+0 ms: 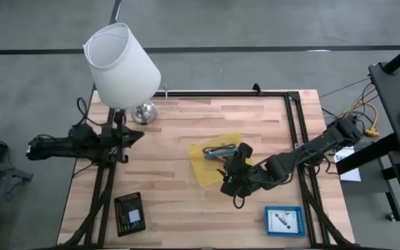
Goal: Pick and place items into bin
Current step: Return to Home Position
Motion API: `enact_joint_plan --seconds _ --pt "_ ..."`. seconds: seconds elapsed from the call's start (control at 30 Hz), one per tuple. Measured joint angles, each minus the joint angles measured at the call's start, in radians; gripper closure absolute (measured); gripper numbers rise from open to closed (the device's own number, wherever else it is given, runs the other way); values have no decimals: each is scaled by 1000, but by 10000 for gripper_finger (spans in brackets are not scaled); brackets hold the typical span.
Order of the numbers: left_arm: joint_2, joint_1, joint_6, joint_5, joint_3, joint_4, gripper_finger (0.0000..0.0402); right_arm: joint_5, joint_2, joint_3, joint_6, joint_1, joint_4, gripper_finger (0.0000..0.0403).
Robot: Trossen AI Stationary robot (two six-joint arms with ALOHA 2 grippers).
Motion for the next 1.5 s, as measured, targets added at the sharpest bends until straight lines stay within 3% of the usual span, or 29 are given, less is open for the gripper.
enact_joint_plan --seconds 0.17,0.3,0.53,0.67,0.87,0.97,1.07,1.23,1.5 --pt "-178 -1 -17 23 -93 -29 402 0 0 -19 24 0 36 202" --pt "-150 -1 -18 32 -110 -55 402 -52 0 -80 -24 -9 234 219" --pt "-110 -1 -17 32 -111 -49 402 -611 20 -252 -147 -144 817 255" --pt "-153 -1 -17 32 -110 -36 402 -788 39 -334 -186 -266 1040 283" --pt "-162 0 -15 31 -105 -40 401 -786 2 -403 -467 -433 1169 348" --pt "-154 0 -15 30 -104 -60 401 -799 -55 -440 -503 -517 1181 383" --pt "-161 0 -15 22 -106 -58 401 -831 -137 -512 -513 -591 1173 393" --pt "-164 0 -15 -26 -105 -57 401 -837 -365 -693 -503 -645 1173 394" --pt "-160 -1 -16 -30 -105 -100 402 -844 -785 -1025 -457 -598 1170 394"
